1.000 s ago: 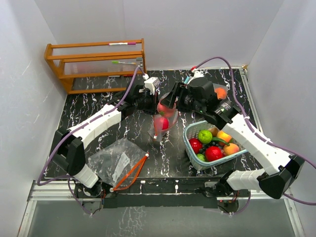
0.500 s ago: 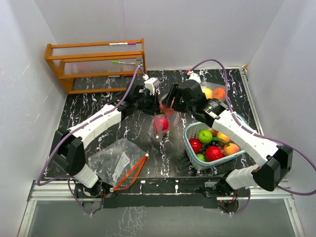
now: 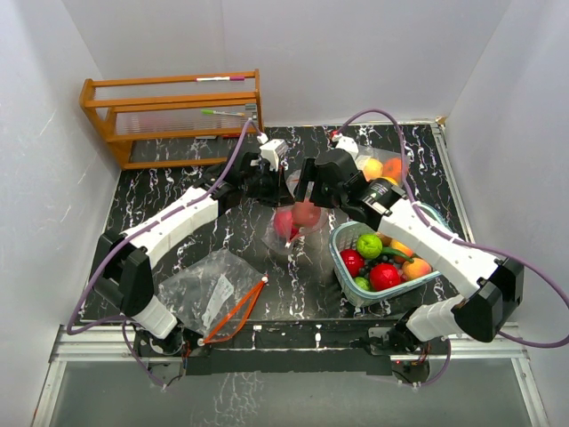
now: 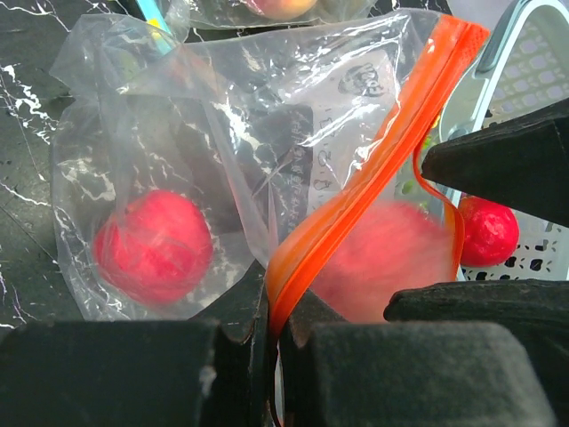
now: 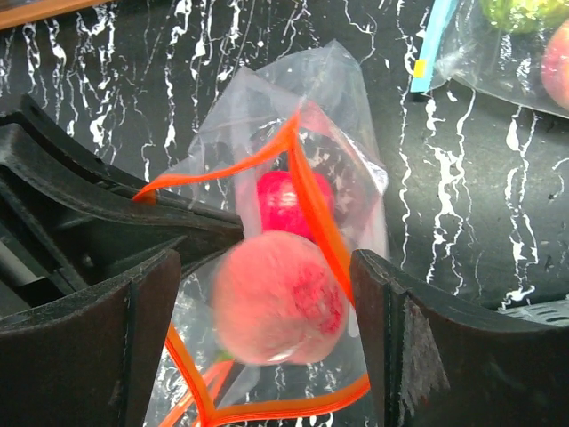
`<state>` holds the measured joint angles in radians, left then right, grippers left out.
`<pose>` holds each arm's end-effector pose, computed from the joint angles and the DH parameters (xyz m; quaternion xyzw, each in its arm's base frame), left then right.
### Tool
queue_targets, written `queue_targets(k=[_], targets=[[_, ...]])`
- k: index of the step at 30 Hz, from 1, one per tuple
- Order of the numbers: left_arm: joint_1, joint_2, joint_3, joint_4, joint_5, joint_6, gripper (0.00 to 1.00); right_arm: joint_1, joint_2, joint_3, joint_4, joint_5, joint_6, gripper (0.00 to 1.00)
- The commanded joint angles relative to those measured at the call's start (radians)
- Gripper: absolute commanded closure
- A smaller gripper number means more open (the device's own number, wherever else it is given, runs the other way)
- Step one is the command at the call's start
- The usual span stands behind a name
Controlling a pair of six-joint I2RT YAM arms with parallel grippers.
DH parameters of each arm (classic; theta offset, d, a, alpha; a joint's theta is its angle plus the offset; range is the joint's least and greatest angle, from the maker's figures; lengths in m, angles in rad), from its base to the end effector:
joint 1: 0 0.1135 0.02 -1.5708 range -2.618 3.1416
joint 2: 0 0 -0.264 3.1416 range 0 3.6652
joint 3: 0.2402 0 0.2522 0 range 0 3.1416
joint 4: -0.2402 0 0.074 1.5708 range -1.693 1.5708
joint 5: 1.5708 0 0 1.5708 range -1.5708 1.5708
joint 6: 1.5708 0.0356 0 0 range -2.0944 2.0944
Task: Place the food in the zip-top bag and seal the zipper
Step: Place the fake fruit in the zipper food storage bag, then pick up the fake fruit from the bin.
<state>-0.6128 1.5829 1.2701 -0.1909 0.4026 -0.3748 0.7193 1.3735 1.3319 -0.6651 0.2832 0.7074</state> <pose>0.2932 -0.2232 0.3077 0.2011 0.8256 -0.3878 0.3572 0.2306 0.1887 0.3519 0.0538 0.8994 0.1744 0.3973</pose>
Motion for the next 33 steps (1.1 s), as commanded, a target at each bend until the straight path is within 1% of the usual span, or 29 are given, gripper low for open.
queue_targets(k=[1, 7, 10, 14, 16, 18, 19, 20, 21, 22, 23, 25, 27, 28, 30, 33], targets=[[-0.005, -0.01, 0.063, -0.024, 0.008, 0.015, 1.0, 0.01, -0.005, 0.064, -0.037, 0.062, -0.025, 0.2], [-0.005, -0.001, 0.101, -0.047, 0.009, 0.028, 1.0, 0.032, 0.019, 0.07, -0.056, 0.072, -0.018, 0.19], [-0.005, -0.005, 0.103, -0.056, -0.001, 0.035, 1.0, 0.047, -0.014, 0.078, -0.038, 0.102, -0.019, 0.19], [-0.005, -0.009, 0.125, -0.109, -0.005, 0.051, 1.0, 0.056, -0.079, 0.134, -0.114, 0.168, -0.017, 0.19], [-0.005, -0.027, 0.157, -0.158, -0.031, 0.072, 1.0, 0.055, -0.12, 0.154, -0.186, 0.206, -0.005, 0.19], [-0.005, -0.064, 0.152, -0.165, -0.16, 0.106, 1.0, 0.055, -0.16, 0.164, -0.277, 0.246, 0.025, 0.19], [-0.004, -0.066, 0.16, -0.18, -0.219, 0.127, 1.0, 0.056, -0.176, 0.168, -0.35, 0.276, 0.056, 0.18], [-0.004, -0.03, 0.229, -0.272, -0.233, 0.157, 1.0, 0.055, -0.187, 0.174, -0.432, 0.301, 0.098, 0.17], [-0.004, 0.002, 0.314, -0.37, -0.213, 0.192, 1.0, 0.054, -0.19, 0.179, -0.525, 0.325, 0.138, 0.16], [-0.005, 0.011, 0.366, -0.435, -0.2, 0.214, 1.0, 0.054, -0.192, 0.175, -0.604, 0.337, 0.199, 0.16], [-0.005, -0.007, 0.367, -0.434, -0.21, 0.222, 1.0, 0.053, -0.199, 0.161, -0.663, 0.333, 0.226, 0.16], [-0.003, -0.05, 0.288, -0.365, -0.3, 0.234, 1.0, 0.033, -0.233, 0.079, -0.69, 0.265, 0.249, 0.16], [0.003, -0.022, 0.284, -0.4, -0.327, 0.244, 1.0, -0.012, -0.276, -0.023, -0.691, 0.165, 0.282, 0.16], [0.003, -0.01, 0.284, -0.411, -0.309, 0.236, 1.0, -0.032, -0.295, -0.09, -0.691, 0.127, 0.295, 0.16], [0.004, -0.023, 0.236, -0.357, -0.228, 0.209, 1.0, -0.04, -0.334, -0.168, -0.691, 0.072, 0.321, 0.16], [0.003, -0.064, 0.158, -0.27, -0.174, 0.158, 1.0, -0.046, -0.386, -0.235, -0.692, 0.022, 0.321, 0.16]])
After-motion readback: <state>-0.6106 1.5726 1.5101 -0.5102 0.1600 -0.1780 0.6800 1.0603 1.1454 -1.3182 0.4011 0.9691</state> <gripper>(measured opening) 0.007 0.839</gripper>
